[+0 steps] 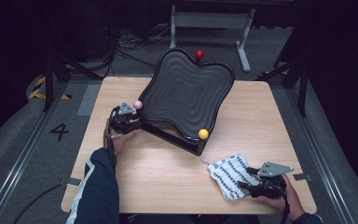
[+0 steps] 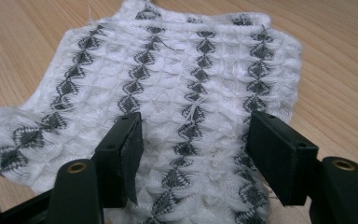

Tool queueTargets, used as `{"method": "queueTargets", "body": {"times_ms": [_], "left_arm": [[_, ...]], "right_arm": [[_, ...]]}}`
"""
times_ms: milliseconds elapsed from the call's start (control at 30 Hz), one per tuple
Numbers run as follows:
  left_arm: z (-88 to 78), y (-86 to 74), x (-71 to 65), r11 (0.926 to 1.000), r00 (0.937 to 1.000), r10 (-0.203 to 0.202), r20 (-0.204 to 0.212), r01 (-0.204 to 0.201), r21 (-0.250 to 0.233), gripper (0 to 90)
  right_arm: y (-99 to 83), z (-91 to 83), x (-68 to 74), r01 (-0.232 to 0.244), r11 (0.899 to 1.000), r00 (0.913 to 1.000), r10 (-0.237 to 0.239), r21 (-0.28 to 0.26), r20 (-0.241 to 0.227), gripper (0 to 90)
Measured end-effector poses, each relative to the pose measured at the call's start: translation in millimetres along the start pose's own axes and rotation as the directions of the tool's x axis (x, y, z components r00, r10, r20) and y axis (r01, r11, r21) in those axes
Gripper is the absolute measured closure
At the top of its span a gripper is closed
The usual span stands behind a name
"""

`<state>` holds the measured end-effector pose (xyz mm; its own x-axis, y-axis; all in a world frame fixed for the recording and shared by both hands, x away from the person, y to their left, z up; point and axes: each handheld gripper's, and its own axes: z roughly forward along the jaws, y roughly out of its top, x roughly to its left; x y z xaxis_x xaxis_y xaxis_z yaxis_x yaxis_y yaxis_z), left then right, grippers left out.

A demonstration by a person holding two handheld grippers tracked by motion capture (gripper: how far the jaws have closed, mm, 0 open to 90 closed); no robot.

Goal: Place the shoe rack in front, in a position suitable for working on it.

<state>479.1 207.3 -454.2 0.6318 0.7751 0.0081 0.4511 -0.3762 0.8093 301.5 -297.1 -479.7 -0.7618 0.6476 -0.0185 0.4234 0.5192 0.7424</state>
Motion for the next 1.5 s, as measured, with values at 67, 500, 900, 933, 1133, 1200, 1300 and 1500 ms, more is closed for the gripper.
{"method": "queueTargets", "body": {"times_ms": [67, 500, 900, 933, 1133, 1200, 1300, 1500], "left_arm": [[-1.5, -0.5, -1.4, 1.0, 0.9999, -0.004, 0.01, 0.004, 0.009, 68.9], [-7.9, -1.6, -15.0, 1.0, 0.9988, 0.007, 0.049, -0.007, 0.005, 69.0], [-15.8, -4.4, -33.8, 0.9994, 0.9934, 0.035, 0.109, -0.035, -0.001, 68.4], [-16.6, -4.4, -35.3, 0.999, 0.9925, 0.046, 0.113, -0.046, -0.002, 68.4], [-20.3, -5.7, -48.5, 0.998, 0.9875, 0.061, 0.145, -0.062, 0.003, 68.4], [-21.2, -5.9, -52.8, 0.9973, 0.9857, 0.072, 0.152, -0.073, -0.002, 68.4], [-23.5, -6.4, -60.2, 0.9968, 0.982, 0.079, 0.172, -0.08, -0.002, 68.4], [-27.0, -8.4, -73.1, 0.9959, 0.9756, 0.091, 0.2, -0.09, -0.014, 68.0]], "right_arm": [[-0.1, 0.1, -0.1, -0.001, 1.0, 1.0, 0.001, -0.002, 0.001, 36.5], [-1.2, -0.7, -2.1, -0.013, 1.0, 0.9999, 0.013, -0.002, 0.01, 36.5], [-1.9, -1.7, -2.4, -0.022, 1.0, 0.9996, 0.022, -0.001, 0.02, 36.5], [-1.9, -1.8, -2.5, -0.022, 1.0, 0.9995, 0.022, 0.001, 0.022, 36.5], [-1.3, -2.2, -3.4, -0.025, 1.0, 0.999, 0.024, 0.01, 0.037, 36.3], [-1.1, -2.0, -3.7, -0.027, 1.0, 0.9988, 0.027, 0.01, 0.04, 36.2], [-0.8, -1.9, -4.3, -0.034, 0.999, 0.9984, 0.033, 0.01, 0.047, 36.1], [0.2, -1.0, -5.0, -0.042, 0.999, 0.9969, 0.04, 0.014, 0.068, 35.5]]}}
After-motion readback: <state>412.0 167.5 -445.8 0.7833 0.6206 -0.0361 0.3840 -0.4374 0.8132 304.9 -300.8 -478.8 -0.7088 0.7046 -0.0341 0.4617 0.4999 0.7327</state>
